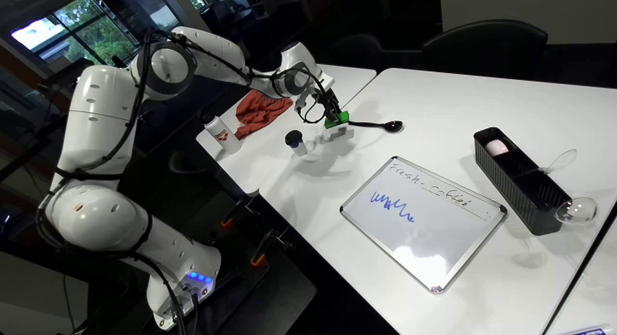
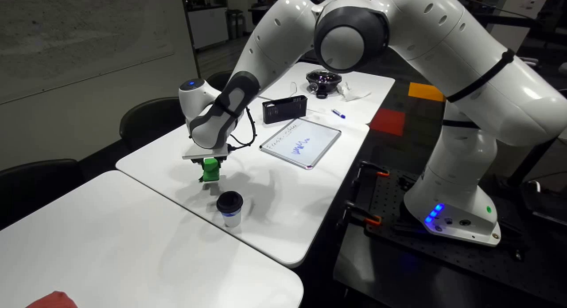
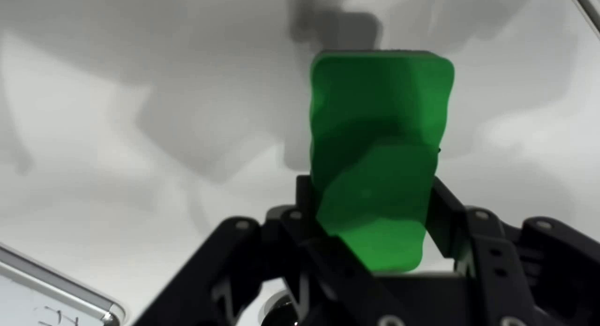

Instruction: Use the green eraser on the left to clean the whiteboard

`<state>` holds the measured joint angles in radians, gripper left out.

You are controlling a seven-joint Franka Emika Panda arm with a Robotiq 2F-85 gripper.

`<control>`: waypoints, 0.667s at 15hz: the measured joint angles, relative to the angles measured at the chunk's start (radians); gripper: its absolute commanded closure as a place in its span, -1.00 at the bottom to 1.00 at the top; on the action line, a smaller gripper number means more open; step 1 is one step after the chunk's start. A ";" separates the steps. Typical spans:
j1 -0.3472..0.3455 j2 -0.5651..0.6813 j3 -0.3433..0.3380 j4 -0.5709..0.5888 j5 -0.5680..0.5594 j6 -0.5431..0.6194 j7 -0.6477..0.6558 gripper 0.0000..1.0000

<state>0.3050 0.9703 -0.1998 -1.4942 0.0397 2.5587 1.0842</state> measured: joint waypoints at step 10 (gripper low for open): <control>-0.179 -0.192 0.024 -0.268 -0.033 0.033 -0.450 0.33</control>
<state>0.1256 0.7778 -0.1756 -1.7624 0.0070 2.5916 0.6344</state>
